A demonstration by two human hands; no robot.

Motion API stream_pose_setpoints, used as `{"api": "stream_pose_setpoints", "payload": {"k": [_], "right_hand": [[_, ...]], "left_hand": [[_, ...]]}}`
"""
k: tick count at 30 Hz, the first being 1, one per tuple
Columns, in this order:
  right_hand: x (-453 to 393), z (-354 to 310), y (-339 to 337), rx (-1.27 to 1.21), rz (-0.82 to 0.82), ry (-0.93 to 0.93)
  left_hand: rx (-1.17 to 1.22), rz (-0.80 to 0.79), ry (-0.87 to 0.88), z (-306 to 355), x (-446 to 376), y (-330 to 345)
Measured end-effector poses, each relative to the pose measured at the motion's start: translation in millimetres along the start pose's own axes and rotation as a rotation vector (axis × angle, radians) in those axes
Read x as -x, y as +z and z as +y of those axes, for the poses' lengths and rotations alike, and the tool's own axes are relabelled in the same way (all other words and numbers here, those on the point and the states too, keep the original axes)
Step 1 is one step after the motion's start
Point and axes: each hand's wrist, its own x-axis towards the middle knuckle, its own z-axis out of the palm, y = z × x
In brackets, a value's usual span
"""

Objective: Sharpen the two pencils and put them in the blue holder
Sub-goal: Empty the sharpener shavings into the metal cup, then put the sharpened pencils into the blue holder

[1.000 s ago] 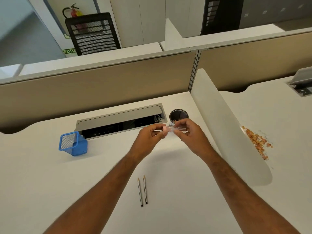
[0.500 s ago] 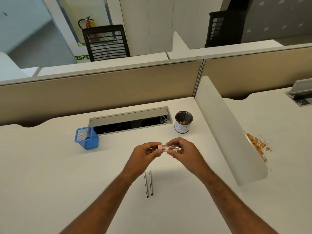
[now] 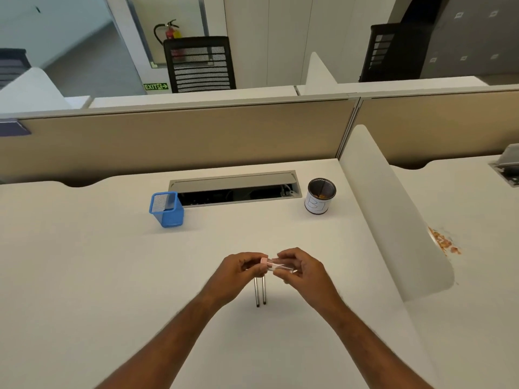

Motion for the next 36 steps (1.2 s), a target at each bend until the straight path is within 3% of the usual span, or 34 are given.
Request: {"api": "stream_pose_setpoints", "payload": {"k": [9,14,20,25,36], "right_hand": [[21.9,43.5,32.3,0.498,0.007,-0.077],[24.2,62.4,39.8,0.458,0.081,0.032],[17.2,86.1,32.4,0.42,0.199,0.276],[3.7,93.3,24.8,0.451,0.246,0.337],[-15.9,99.9,26.3,0.552,0.248,0.303]], "left_hand": [[-0.119,0.061,-0.024,-33.9,27.6,13.6],[-0.254,0.129,-0.075,-64.9,41.5,6.6],[-0.66,0.108,-0.021,-118.0,71.5,-25.9],[-0.88,0.164,-0.033,-150.0,97.1,-43.4],[-0.906,0.232,-0.16,-184.0,113.6,-65.0]]}}
